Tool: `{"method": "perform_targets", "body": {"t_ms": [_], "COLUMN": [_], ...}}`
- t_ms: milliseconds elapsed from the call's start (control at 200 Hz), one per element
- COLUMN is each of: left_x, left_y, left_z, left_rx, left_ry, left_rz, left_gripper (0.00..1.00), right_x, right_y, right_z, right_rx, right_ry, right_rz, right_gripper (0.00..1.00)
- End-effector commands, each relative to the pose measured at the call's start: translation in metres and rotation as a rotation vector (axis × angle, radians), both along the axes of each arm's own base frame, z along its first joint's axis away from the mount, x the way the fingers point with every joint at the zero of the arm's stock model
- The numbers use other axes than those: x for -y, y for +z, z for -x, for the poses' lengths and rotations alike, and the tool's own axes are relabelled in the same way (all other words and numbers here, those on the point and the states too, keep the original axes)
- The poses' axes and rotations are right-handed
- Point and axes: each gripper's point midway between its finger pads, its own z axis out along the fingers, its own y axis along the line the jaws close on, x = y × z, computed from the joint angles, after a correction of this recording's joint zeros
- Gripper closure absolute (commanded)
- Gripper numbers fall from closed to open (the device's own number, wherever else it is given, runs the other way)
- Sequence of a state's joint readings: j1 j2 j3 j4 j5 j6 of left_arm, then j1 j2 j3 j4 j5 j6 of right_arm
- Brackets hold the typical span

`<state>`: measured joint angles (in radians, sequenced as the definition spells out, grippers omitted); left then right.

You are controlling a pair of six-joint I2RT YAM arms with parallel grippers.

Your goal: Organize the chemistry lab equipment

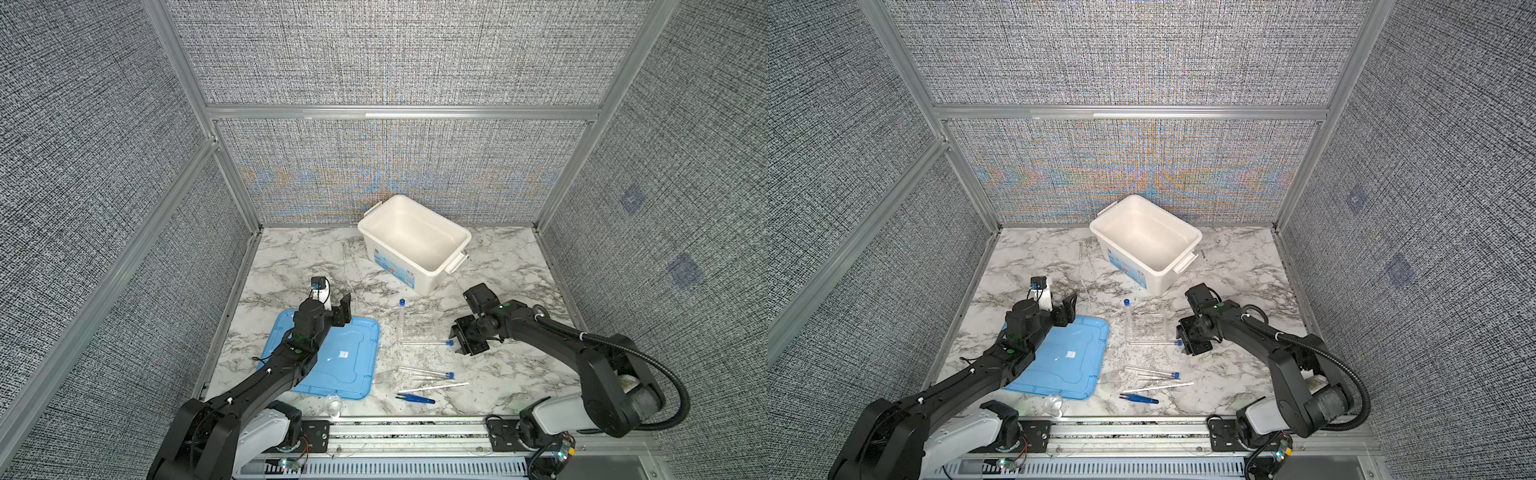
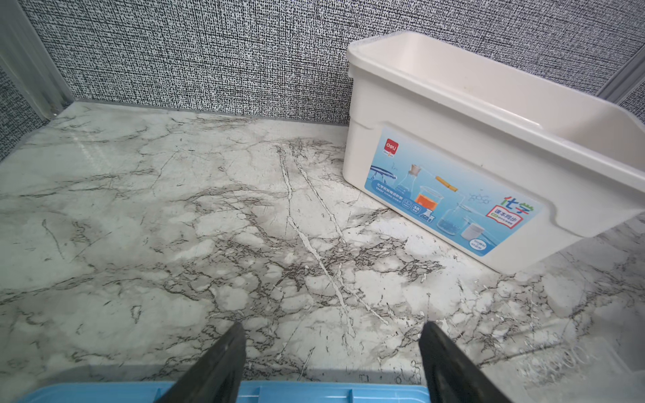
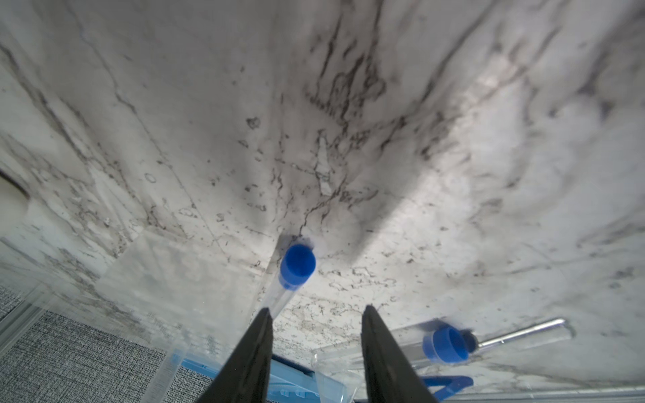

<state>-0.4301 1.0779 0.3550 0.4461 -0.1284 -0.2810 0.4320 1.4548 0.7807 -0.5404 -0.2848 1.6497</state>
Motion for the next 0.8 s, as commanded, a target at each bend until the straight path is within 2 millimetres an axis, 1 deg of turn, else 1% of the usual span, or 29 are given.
{"method": "perform_targets", "body": {"t_ms": [0,80,220,350,435,565,685,790], "left_x": [-0.004,-0.005,-0.009,-0.004,-0.005,-0.004,-0.01,-0.009], "left_y": [0.002,0.005,0.003,0.004,0.001,0.003,0.002,0.001], "left_z": [-0.001,0.0,0.001,0.001,0.0,0.0,0.001,0.0], "left_rx": [0.008,0.017,0.018,0.011,0.008,0.008,0.013,0.006], "left_ry": [0.019,0.021,0.038,0.015,0.022,0.017,0.045,0.037], "left_rz": [-0.011,-0.014,-0.019,-0.011,-0.012,-0.017,-0.029,-0.03], "left_gripper": [0.21,0.21,0.21,0.21,0.21,0.21,0.21,0.21], "right_x": [0.005,0.008,0.003,0.003,-0.002,-0.002,-0.004,-0.003], "right_y": [-0.006,-0.01,-0.009,-0.012,-0.014,-0.016,-0.017,-0.013], "right_z": [0.001,0.0,-0.008,-0.01,-0.013,-0.009,-0.006,-0.009], "right_rx": [-0.035,-0.05,-0.053,-0.064,-0.064,-0.092,-0.105,-0.109], "right_ry": [-0.032,-0.04,-0.042,-0.05,-0.055,-0.047,-0.06,-0.05], "right_rz": [0.029,0.051,0.041,0.053,0.033,0.059,0.059,0.086], "right_gripper": [0.58,0.58,0.58,0.58,0.58,0.58,0.61,0.66]}}
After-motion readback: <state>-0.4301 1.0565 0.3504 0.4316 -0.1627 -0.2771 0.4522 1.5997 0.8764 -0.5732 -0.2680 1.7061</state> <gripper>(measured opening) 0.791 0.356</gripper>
